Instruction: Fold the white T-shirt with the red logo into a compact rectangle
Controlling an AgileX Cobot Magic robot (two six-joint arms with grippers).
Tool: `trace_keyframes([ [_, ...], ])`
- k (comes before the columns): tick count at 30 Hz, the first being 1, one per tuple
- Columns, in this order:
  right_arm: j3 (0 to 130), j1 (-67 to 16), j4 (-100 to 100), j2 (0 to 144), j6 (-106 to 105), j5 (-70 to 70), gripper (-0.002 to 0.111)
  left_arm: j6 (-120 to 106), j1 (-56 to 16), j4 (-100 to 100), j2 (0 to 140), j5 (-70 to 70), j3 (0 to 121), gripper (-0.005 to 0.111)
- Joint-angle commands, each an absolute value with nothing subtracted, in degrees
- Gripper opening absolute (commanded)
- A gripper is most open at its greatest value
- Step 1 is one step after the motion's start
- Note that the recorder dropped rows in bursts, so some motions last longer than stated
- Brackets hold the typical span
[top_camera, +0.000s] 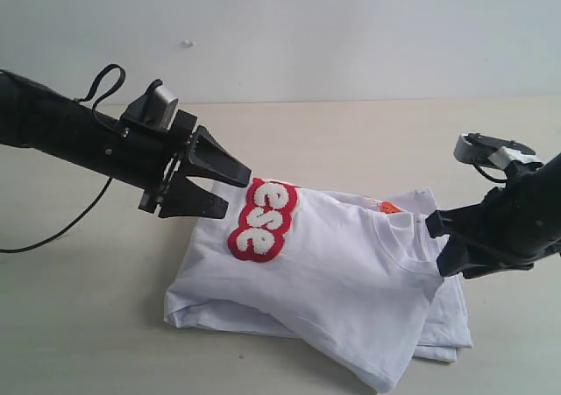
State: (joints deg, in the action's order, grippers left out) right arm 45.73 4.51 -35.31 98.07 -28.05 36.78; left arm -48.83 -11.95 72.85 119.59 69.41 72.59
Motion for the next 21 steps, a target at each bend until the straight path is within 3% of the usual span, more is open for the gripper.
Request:
trace_keyframes([
  [1,45.54,4.66,-36.18,99.15,-28.44,39.24,0.034,-48.95,-11.81,70.73,119.48,69.96,72.82,0.069],
  [5,45.54,4.66,-39.48,99.83,-28.44,41.37,0.037,-48.95,-11.81,70.63,119.48,69.96,72.82,0.069],
  [8,45.54,4.66,-41.62,101.41,-28.44,42.73,0.056,-48.95,-11.81,70.63,119.48,69.96,72.82,0.069],
  [10,45.54,4.66,-41.62,102.75,-28.44,43.06,0.062,-48.95,-11.81,70.63,119.48,69.96,72.82,0.069],
  [21,45.54,4.66,-51.37,107.11,-36.00,43.00,0.062,-48.95,-11.81,70.63,119.48,69.96,72.82,0.069],
])
